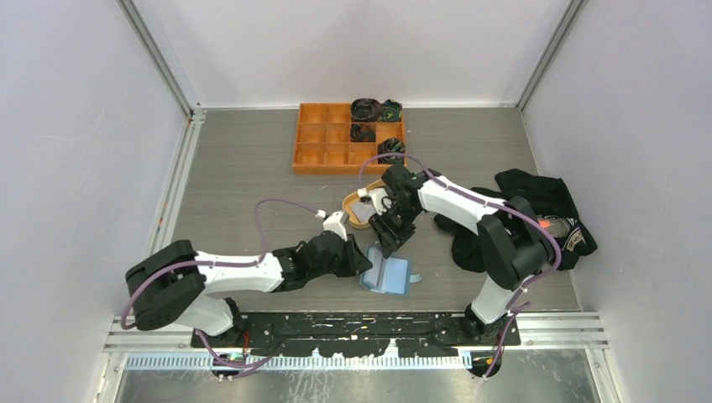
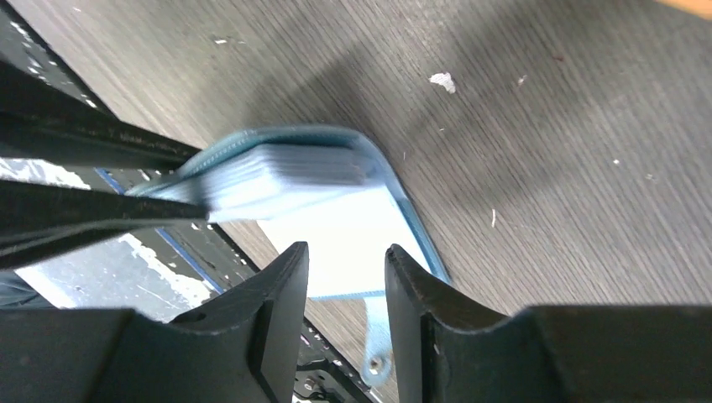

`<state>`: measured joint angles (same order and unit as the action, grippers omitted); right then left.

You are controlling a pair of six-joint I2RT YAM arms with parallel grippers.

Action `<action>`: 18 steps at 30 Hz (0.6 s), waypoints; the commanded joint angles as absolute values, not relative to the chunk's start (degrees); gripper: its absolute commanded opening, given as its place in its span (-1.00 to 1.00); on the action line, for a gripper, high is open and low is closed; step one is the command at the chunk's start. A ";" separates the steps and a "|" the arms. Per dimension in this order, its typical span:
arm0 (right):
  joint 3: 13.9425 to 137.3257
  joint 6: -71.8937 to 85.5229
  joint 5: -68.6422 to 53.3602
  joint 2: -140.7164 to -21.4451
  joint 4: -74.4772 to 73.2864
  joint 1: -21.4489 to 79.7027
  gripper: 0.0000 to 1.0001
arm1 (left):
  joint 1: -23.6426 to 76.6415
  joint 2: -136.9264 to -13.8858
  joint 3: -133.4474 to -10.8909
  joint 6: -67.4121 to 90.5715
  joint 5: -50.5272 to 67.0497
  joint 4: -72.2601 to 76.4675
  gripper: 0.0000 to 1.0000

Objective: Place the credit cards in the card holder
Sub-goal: Close the card holder at the center of the board.

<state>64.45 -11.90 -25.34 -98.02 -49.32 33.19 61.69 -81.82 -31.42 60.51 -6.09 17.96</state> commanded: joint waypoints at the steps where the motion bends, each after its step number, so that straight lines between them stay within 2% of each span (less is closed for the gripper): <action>1: 67.01 -12.86 -30.48 -92.52 -49.39 31.15 -0.10 | 61.95 -75.67 -34.96 54.65 -10.21 5.00 -1.00; 10: 66.01 -13.39 -36.66 -85.63 -49.12 26.11 -0.06 | 63.53 -70.59 -45.20 48.95 -21.02 -25.00 -1.00; 18: 65.59 -12.84 -38.39 -83.79 -48.61 22.48 -0.06 | 66.79 -82.46 -57.47 48.49 -26.91 -38.53 -0.99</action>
